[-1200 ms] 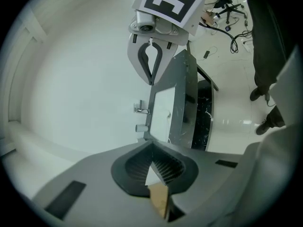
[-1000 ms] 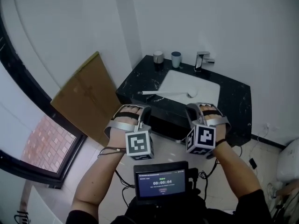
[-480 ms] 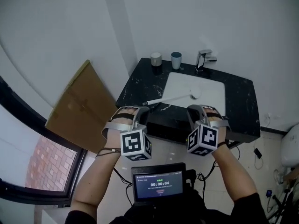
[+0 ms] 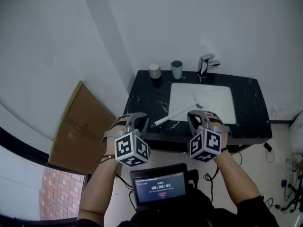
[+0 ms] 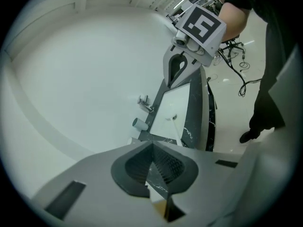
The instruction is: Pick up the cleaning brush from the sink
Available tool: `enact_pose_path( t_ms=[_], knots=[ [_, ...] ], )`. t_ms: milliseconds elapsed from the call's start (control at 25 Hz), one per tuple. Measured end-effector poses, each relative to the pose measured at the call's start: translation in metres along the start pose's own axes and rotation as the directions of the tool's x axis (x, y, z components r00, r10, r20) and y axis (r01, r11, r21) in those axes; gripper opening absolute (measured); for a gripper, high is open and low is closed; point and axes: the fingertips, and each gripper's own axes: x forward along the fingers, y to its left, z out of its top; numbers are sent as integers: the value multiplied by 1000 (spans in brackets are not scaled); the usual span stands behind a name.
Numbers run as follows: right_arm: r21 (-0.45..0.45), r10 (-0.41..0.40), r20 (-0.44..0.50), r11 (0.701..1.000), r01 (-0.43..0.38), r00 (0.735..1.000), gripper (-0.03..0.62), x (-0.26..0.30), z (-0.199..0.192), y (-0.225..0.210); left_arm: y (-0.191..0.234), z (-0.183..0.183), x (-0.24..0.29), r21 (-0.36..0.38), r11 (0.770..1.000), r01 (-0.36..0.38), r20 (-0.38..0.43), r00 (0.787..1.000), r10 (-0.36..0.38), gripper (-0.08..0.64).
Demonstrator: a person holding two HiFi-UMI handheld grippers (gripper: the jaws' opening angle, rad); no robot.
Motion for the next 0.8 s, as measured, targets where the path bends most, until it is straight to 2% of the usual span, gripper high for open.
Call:
enact_pose_path(
  t_ms=[120, 240, 400, 560, 680, 800],
  knots=[
    [71, -44, -41, 996, 47, 998, 6, 31, 21, -2, 22, -30, 14, -25, 999, 47, 76, 996, -45, 20],
    [175, -91, -111, 979, 109, 990, 6, 55, 33, 0, 38, -57, 23, 35, 996, 80, 139, 987, -84, 20],
    [280, -151, -181, 940, 198, 972, 6, 78, 45, -9, 63, -73, 32, 33, 991, 133, 242, 961, -137, 20],
    [322, -169, -228, 916, 238, 959, 6, 93, 44, -11, 69, -80, 54, 35, 981, 192, 284, 939, -194, 20],
    [408, -192, -229, 871, 273, 954, 6, 107, 35, -23, 87, -74, 77, -31, 970, 241, 328, 919, -218, 20],
    [528, -198, -227, 797, 292, 954, 6, 125, 21, -28, 102, -74, 99, -159, 936, 313, 370, 898, -237, 20]
  ],
)
